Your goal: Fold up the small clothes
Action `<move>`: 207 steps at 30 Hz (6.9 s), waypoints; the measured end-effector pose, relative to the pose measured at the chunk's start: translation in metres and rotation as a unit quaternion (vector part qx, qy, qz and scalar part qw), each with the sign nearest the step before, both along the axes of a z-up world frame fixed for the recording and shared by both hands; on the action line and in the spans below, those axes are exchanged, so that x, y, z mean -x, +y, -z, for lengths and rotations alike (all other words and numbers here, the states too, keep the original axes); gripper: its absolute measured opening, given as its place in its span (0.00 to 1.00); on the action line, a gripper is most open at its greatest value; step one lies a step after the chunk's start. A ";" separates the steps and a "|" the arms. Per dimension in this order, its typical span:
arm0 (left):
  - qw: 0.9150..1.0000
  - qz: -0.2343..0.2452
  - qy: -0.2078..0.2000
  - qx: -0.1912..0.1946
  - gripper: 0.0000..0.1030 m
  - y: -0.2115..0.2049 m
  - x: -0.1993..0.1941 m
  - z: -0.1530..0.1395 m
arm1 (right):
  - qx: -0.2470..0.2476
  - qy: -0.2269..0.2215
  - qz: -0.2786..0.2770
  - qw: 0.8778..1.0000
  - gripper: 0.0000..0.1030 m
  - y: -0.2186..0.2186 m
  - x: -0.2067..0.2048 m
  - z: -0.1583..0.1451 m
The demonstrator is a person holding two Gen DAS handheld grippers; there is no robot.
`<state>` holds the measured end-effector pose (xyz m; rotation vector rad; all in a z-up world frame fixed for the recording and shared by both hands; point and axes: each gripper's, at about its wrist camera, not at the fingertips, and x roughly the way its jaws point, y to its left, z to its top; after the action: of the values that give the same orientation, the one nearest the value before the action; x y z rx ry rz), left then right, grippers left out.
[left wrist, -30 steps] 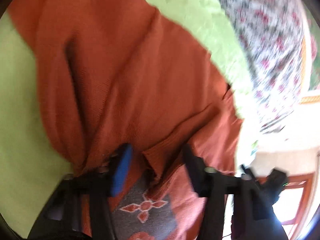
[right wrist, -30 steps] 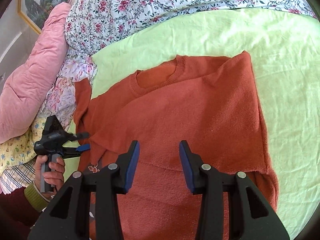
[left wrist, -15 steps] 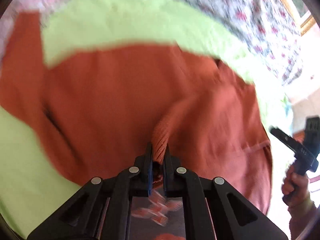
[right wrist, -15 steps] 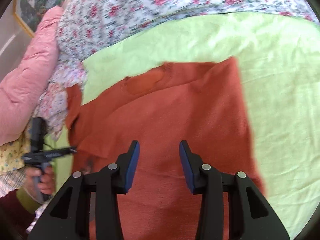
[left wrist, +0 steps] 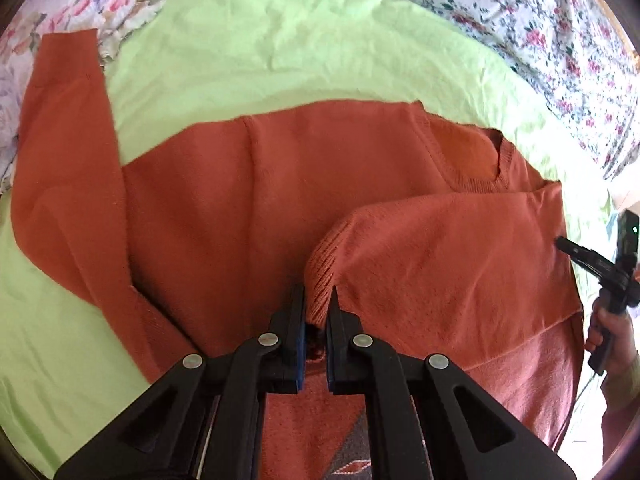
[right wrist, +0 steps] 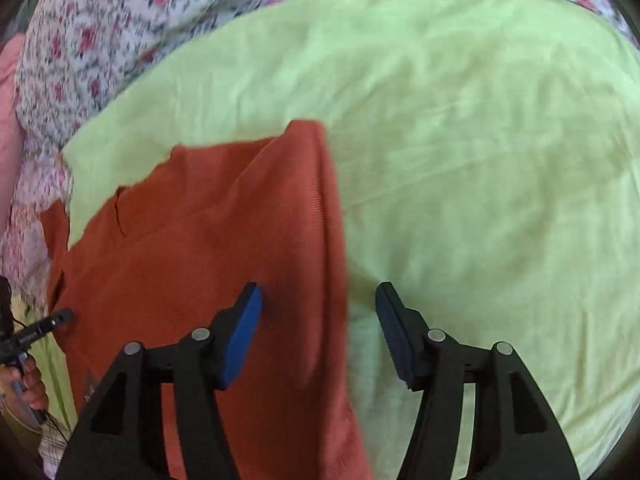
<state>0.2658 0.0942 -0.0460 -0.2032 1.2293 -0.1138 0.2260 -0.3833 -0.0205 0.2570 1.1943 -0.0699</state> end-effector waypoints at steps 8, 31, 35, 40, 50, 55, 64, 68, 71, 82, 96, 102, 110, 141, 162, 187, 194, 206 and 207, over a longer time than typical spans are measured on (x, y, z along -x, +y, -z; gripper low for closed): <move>0.998 0.058 0.025 0.026 0.05 -0.039 -0.017 0.000 | -0.003 -0.007 0.000 1.000 0.10 -0.033 -0.002 -0.018; 0.994 -0.103 -0.020 0.011 0.14 0.069 0.043 -0.039 | -0.072 -0.012 -0.052 0.996 0.34 0.071 0.075 -0.031; 0.991 -0.128 -0.028 -0.007 0.40 0.090 0.029 -0.042 | -0.087 0.009 -0.066 0.994 0.34 0.095 0.078 -0.017; 0.985 -0.163 -0.028 -0.041 0.58 0.111 -0.005 -0.035 | -0.097 0.019 -0.080 0.992 0.40 0.111 0.079 -0.015; 0.967 -0.227 0.018 -0.115 0.66 0.166 -0.119 0.005 | -0.104 0.028 -0.086 0.990 0.41 0.111 0.078 -0.024; 0.958 -0.242 0.027 -0.150 0.66 0.182 -0.152 0.016 | -0.108 0.038 -0.089 0.989 0.42 0.108 0.078 -0.023; 0.970 -0.193 -0.015 -0.149 0.01 0.162 -0.147 -0.005 | -0.121 0.028 -0.086 0.989 0.42 0.105 0.077 -0.023; 0.979 -0.161 -0.079 -0.100 0.01 0.132 -0.115 -0.047 | -0.123 0.020 -0.083 0.989 0.42 0.105 0.081 -0.026; 0.983 -0.119 -0.128 -0.054 0.01 0.090 -0.088 -0.084 | -0.128 0.013 -0.076 0.989 0.42 0.105 0.085 -0.028; 0.977 0.093 -0.180 0.070 0.01 -0.155 -0.018 -0.108 | -0.134 -0.022 0.002 0.991 0.42 0.076 0.106 -0.042; 0.978 0.182 -0.083 0.050 0.17 -0.248 0.017 -0.013 | -0.116 -0.046 0.081 0.989 0.42 0.019 0.122 -0.050; 0.985 0.147 -0.088 0.030 0.30 -0.192 0.055 -0.028 | -0.142 -0.046 0.067 0.987 0.42 0.030 0.090 -0.038; 0.998 0.012 -0.058 -0.028 0.33 -0.074 0.092 -0.023 | -0.166 -0.039 0.074 0.983 0.63 0.041 0.031 -0.010; 0.987 -0.148 -0.016 -0.069 0.33 0.004 0.083 0.016 | -0.077 -0.111 0.100 0.986 0.06 0.000 0.068 -0.009; 0.993 -0.111 0.008 -0.044 0.39 0.024 0.125 0.006 | -0.058 -0.077 0.099 0.990 0.42 0.012 0.152 -0.053; 0.998 -0.016 0.054 0.025 0.54 0.015 0.319 0.001 | -0.049 -0.041 0.063 0.996 0.49 0.033 0.304 -0.061; 0.996 0.005 0.058 0.061 0.55 0.006 0.344 0.014 | -0.056 -0.027 0.073 0.995 0.49 0.017 0.337 -0.056; 0.994 0.048 0.056 0.084 0.17 -0.010 0.348 0.016 | -0.075 0.002 0.072 0.995 0.50 0.004 0.378 -0.032; 0.993 0.046 0.063 0.091 0.19 -0.008 0.348 0.018 | -0.077 0.003 0.066 0.995 0.50 0.005 0.378 -0.030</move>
<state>-0.0824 0.0860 -0.0644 -0.3165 1.3544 -0.2974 -0.1521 -0.3784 0.0098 0.4727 1.1901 -0.0944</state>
